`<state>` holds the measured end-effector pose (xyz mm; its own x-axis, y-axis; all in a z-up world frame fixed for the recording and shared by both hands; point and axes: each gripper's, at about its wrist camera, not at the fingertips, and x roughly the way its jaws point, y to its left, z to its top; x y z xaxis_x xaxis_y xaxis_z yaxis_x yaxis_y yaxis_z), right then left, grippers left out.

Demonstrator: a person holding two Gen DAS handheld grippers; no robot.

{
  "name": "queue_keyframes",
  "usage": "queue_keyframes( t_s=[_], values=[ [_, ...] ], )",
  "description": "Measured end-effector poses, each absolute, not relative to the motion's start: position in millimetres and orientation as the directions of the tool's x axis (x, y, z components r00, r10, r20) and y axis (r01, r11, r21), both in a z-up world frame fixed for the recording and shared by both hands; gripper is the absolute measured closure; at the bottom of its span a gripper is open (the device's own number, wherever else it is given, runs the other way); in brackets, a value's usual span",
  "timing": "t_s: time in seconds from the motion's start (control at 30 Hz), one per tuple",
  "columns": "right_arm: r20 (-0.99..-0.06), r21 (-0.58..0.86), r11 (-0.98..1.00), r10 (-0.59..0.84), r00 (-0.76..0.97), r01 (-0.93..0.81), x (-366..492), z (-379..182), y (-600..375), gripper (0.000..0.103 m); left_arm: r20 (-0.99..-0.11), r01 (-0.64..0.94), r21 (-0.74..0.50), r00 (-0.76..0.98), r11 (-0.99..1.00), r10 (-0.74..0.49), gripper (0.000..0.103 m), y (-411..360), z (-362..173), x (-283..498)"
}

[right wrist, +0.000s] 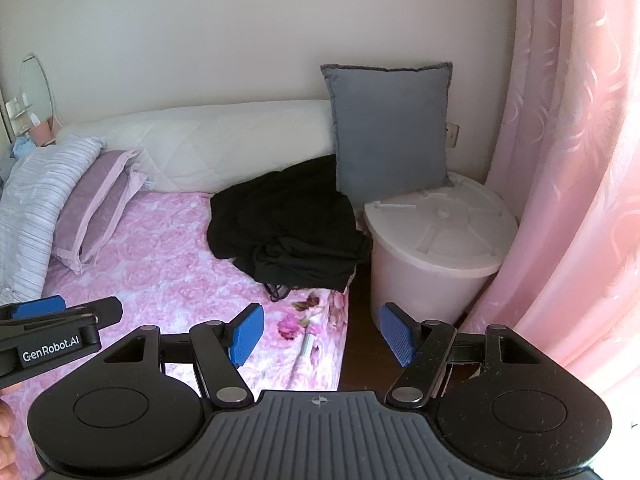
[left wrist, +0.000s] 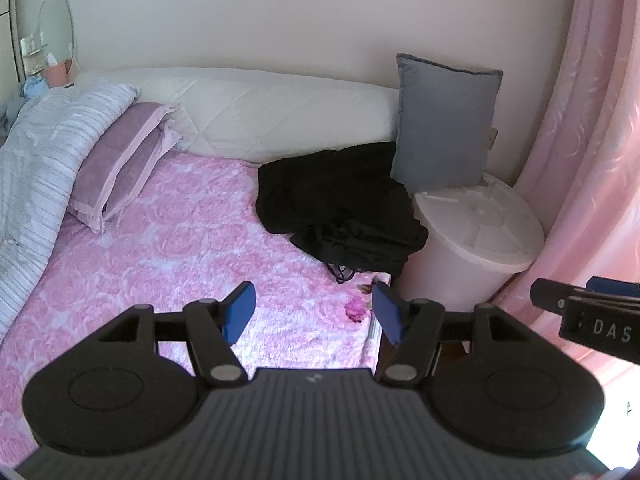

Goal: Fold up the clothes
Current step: 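Move both tools toward the crumpled black garment beside the grey cushion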

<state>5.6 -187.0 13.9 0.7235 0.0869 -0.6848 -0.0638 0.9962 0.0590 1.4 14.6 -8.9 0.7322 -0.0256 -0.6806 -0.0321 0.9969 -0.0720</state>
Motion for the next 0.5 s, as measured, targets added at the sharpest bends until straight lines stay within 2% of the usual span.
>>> queue_keyframes(
  t_s=[0.5],
  values=[
    [-0.708, 0.052, 0.992, 0.115, 0.696, -0.111, 48, 0, -185, 0.035, -0.724, -0.097, -0.097, 0.689, 0.991, -0.004, 0.04, 26, -20, 40]
  ],
)
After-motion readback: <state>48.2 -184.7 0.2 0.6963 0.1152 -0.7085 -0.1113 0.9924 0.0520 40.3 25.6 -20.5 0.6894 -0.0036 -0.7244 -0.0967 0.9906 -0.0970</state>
